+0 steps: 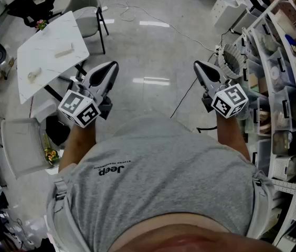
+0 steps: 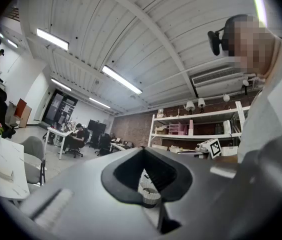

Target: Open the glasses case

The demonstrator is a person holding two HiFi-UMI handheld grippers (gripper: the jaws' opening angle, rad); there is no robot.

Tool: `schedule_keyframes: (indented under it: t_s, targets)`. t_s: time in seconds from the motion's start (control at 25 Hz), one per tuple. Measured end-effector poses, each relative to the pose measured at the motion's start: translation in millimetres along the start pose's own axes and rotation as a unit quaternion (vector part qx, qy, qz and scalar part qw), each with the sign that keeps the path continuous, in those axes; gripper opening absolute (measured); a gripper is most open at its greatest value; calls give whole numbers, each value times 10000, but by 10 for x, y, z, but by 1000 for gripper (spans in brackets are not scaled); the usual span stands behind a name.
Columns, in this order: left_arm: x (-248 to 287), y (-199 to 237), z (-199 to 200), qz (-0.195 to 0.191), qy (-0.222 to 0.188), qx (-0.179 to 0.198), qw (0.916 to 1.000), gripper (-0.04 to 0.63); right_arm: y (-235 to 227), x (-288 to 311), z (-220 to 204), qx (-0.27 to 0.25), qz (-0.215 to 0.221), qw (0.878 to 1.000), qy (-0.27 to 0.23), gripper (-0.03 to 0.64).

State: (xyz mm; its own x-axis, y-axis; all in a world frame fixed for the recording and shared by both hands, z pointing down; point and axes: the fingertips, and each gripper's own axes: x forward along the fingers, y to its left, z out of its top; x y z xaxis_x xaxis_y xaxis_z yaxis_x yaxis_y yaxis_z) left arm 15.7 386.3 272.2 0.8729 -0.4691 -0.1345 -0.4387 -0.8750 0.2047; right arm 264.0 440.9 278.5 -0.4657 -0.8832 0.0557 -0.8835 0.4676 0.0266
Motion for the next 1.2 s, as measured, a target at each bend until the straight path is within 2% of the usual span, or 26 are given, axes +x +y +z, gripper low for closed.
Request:
schedule_keyframes:
  t_s: [0.4, 0.88, 0.92, 0.96, 1.0, 1.04, 1.12, 1.2]
  targets:
    - [29, 11, -34, -69, -65, 20, 10000, 38, -21, 4, 11, 37, 50, 9999, -79, 2]
    - [250, -91, -92, -131, 73, 53, 9999, 38, -246, -62, 29, 248, 92, 9993, -263, 3]
    - [279, -118, -99, -158, 86, 46, 9998, 76, -266, -83, 30, 253, 111, 9992, -276, 3]
    - [310, -145, -103, -168, 95, 36, 9998, 151, -289, -108, 31, 258, 127, 9992, -289, 3]
    - [343, -174, -103, -151, 112, 33, 9998, 254, -314, -138, 32, 264, 144, 9991, -301, 3]
    - [377, -208, -100, -116, 130, 44, 9998, 315, -343, -171, 33, 275, 163, 9990, -314, 3]
    - [445, -286, -99, -66, 114, 93, 9999, 391, -410, -248, 36, 304, 211, 9987, -344, 3]
    - [511, -368, -116, -27, 96, 136, 9999, 417, -484, -325, 28, 323, 268, 9984, -368, 3]
